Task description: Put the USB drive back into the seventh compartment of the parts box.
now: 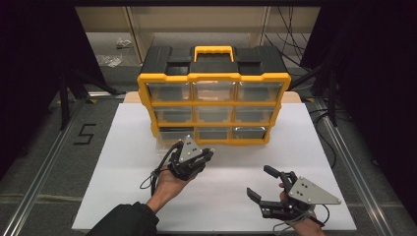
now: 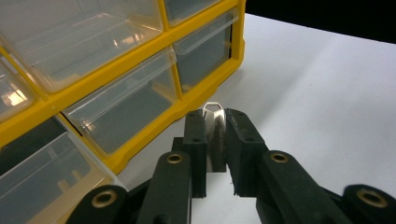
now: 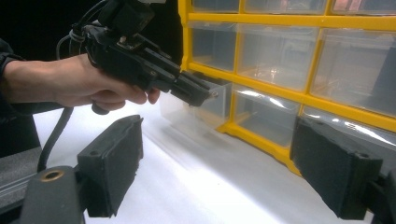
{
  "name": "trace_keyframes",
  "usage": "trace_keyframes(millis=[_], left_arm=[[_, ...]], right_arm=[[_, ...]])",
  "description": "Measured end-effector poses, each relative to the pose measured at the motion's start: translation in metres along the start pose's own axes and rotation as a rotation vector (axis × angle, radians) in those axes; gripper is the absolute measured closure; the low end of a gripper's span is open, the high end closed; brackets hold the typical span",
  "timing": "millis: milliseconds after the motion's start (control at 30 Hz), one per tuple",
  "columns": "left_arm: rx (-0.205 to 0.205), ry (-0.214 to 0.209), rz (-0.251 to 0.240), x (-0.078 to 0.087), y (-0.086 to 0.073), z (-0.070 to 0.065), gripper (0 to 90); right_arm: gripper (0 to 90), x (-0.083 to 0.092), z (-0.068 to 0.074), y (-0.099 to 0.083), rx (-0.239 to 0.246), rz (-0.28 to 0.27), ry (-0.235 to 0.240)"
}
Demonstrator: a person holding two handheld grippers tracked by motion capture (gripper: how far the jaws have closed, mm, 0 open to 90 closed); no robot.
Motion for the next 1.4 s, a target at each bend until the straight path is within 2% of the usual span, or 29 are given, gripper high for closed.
trace_keyframes(millis=[667,867,1100,1400], left_arm=[[0.012,0.024,-0.029,0.005,0.005,0.007,78.7],[0.021,0.047,-0.041,0.008,0.005,0.014,78.7],[0.058,0.068,-0.049,0.01,0.005,0.025,78.6],[0.08,0.105,-0.066,0.016,0.006,0.04,78.6]], right_arm=[[18.1,0.0,0.0,0.0,0.001,0.0,0.0],[18.1,0.0,0.0,0.0,0.002,0.0,0.0],[18.2,0.0,0.0,0.0,0.002,0.001,0.0],[18.2,0.0,0.0,0.0,0.002,0.0,0.0]])
Point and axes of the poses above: each handheld gripper's, and its own axes: x roughly backward along the jaws, y roughly out of its top, z roughly to its left, the point moved 4 cm from there along -x, roughly forward along the jaws, and after that the axes turned 9 degrees about y, right-handed, at the moved point
